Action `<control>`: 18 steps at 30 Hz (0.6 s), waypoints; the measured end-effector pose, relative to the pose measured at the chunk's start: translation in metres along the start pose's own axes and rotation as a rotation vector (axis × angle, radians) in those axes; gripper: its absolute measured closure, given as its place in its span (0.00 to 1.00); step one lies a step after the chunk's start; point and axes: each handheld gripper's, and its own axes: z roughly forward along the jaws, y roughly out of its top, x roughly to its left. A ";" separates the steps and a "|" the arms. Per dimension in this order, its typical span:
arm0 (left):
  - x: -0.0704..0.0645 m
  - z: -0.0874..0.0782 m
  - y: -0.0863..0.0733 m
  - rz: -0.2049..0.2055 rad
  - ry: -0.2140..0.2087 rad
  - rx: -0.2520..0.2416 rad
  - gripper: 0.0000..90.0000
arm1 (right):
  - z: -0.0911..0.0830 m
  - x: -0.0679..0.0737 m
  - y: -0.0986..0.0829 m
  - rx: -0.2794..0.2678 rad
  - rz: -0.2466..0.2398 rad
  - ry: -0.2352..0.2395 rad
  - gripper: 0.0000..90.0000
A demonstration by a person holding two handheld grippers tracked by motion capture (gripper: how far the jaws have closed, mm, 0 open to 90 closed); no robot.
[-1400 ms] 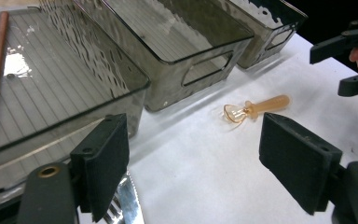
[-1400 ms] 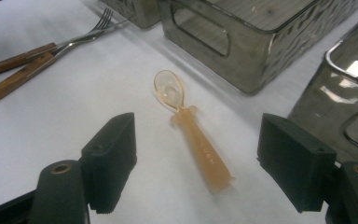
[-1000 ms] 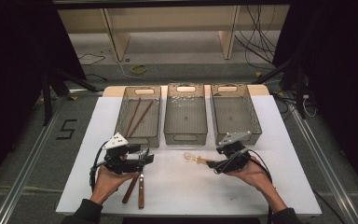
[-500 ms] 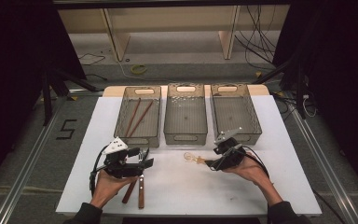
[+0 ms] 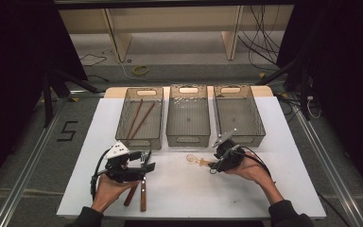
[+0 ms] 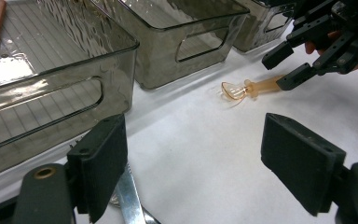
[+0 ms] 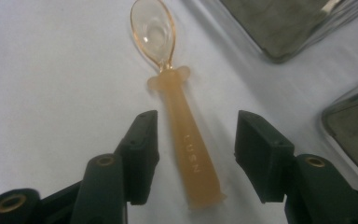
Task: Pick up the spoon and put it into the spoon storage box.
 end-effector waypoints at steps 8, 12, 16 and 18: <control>0.001 -0.001 -0.001 0.005 0.001 0.004 0.25 | 0.006 0.003 0.000 0.067 -0.026 -0.001 0.70; 0.001 -0.001 -0.002 0.004 0.003 0.005 0.25 | 0.007 0.004 0.001 0.083 -0.039 -0.016 0.75; 0.001 0.000 -0.002 0.002 0.001 0.008 0.25 | 0.007 0.008 0.004 0.109 -0.073 -0.031 0.81; 0.001 0.000 -0.002 0.000 0.000 0.009 0.25 | 0.007 0.008 0.004 0.114 -0.075 -0.030 0.82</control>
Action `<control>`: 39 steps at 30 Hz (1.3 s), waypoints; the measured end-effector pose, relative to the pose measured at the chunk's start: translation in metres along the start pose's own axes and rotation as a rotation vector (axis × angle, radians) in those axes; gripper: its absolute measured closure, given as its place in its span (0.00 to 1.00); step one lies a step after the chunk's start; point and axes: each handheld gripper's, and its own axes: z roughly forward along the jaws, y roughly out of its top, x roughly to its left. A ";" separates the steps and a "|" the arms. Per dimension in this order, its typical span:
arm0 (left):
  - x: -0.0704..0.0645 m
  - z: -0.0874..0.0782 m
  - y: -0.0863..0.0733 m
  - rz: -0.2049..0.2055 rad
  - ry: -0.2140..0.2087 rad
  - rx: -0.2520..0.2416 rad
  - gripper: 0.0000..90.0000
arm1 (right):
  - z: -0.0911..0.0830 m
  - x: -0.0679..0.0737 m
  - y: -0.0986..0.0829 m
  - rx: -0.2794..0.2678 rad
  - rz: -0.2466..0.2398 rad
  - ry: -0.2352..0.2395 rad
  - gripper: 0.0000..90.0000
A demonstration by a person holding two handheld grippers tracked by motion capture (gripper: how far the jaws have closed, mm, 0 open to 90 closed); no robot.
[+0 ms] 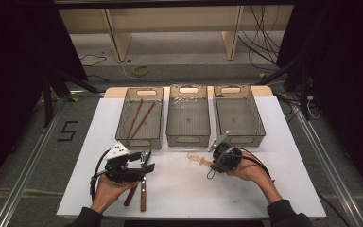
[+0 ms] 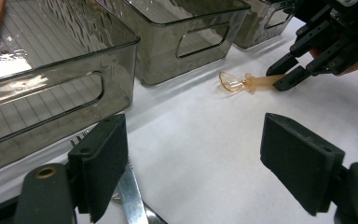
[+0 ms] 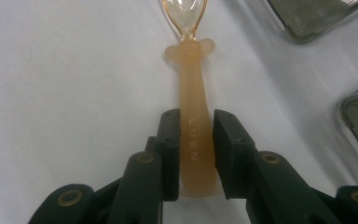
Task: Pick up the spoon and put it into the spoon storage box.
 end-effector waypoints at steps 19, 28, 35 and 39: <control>0.005 0.001 -0.003 -0.012 0.020 0.005 0.25 | -0.016 -0.003 -0.003 -0.072 0.021 0.063 0.84; 0.008 0.001 -0.004 -0.020 0.020 0.006 0.25 | -0.034 0.000 0.002 -0.183 0.042 0.084 0.84; 0.008 0.001 -0.005 -0.018 0.023 0.001 0.25 | -0.045 -0.001 0.008 -0.256 0.053 0.077 0.84; 0.008 0.000 -0.005 -0.012 0.023 -0.003 0.25 | -0.054 -0.004 0.015 -0.307 0.072 0.063 0.84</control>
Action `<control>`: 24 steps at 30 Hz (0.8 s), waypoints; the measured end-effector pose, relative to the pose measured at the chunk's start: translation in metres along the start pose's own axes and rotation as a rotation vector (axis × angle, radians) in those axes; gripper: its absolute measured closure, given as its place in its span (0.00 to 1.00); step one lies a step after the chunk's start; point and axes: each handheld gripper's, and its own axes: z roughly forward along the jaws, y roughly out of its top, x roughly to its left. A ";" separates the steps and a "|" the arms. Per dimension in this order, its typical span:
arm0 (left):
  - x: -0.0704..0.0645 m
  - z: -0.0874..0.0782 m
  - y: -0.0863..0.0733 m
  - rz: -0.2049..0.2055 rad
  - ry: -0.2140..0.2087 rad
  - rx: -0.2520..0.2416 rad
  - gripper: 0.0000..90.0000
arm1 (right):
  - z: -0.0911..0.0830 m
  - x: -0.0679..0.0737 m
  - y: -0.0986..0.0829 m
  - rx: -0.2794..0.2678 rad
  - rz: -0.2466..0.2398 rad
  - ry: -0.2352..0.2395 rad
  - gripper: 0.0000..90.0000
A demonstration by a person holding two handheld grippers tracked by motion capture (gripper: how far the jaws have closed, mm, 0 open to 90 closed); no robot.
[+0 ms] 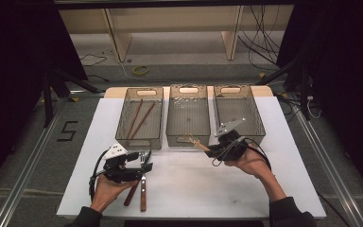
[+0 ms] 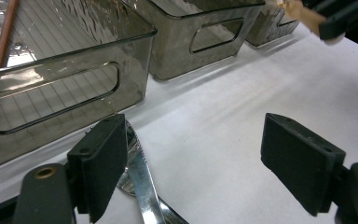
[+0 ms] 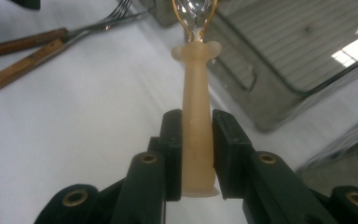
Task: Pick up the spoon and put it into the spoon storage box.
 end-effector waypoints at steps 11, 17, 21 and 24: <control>0.000 -0.001 0.000 0.012 0.019 0.005 0.24 | -0.001 -0.015 0.033 -0.083 0.038 -0.065 0.84; 0.000 -0.001 0.000 0.016 0.022 0.003 0.24 | -0.001 -0.022 0.047 -0.116 0.074 -0.097 0.84; 0.000 -0.001 0.000 0.017 0.025 0.004 0.24 | 0.001 -0.027 0.056 -0.129 0.090 -0.111 0.84; 0.000 -0.002 0.000 0.018 0.026 0.002 0.24 | 0.004 -0.031 0.063 -0.129 0.105 -0.121 0.84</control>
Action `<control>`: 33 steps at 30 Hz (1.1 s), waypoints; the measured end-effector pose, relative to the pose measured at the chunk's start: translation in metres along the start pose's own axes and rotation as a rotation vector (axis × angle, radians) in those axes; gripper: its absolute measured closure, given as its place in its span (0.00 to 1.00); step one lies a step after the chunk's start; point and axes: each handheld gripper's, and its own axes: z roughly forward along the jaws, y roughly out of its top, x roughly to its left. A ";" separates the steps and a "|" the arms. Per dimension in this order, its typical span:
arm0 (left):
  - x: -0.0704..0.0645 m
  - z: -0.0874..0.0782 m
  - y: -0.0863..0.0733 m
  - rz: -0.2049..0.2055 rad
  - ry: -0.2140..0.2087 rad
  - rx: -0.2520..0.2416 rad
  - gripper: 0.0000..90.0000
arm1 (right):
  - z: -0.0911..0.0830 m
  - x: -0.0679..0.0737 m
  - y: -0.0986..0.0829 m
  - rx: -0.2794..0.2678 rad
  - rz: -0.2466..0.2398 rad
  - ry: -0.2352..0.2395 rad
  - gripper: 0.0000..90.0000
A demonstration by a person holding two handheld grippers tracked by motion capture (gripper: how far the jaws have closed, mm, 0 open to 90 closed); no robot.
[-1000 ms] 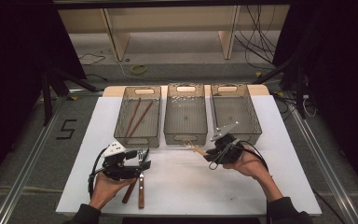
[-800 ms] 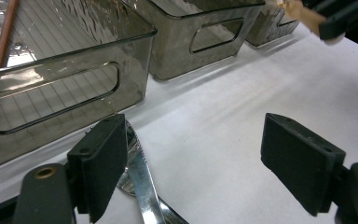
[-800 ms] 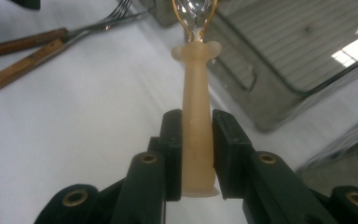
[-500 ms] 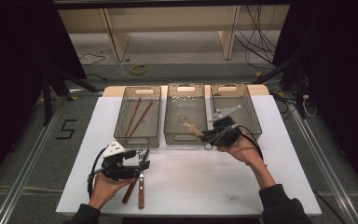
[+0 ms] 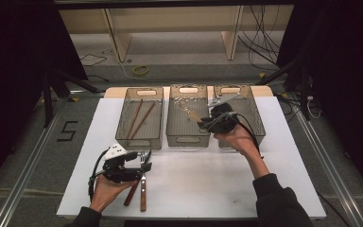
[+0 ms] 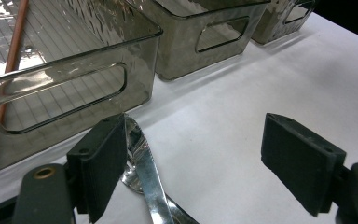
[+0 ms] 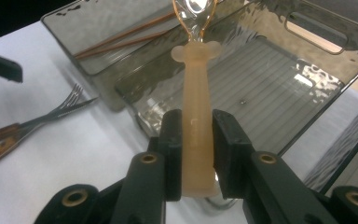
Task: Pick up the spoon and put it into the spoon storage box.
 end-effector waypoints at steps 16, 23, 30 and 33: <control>0.000 0.000 0.000 0.006 0.001 0.006 0.24 | 0.027 -0.012 0.020 0.012 0.060 -0.060 0.84; 0.000 0.000 -0.001 0.001 -0.009 -0.003 0.24 | 0.040 -0.018 0.022 0.033 0.084 -0.079 0.84; 0.002 0.000 -0.001 -0.004 0.000 0.002 0.24 | 0.053 -0.021 0.020 0.071 0.096 -0.097 0.83; 0.002 0.000 -0.001 -0.005 0.001 0.001 0.24 | 0.056 -0.022 0.019 0.079 0.101 -0.099 0.83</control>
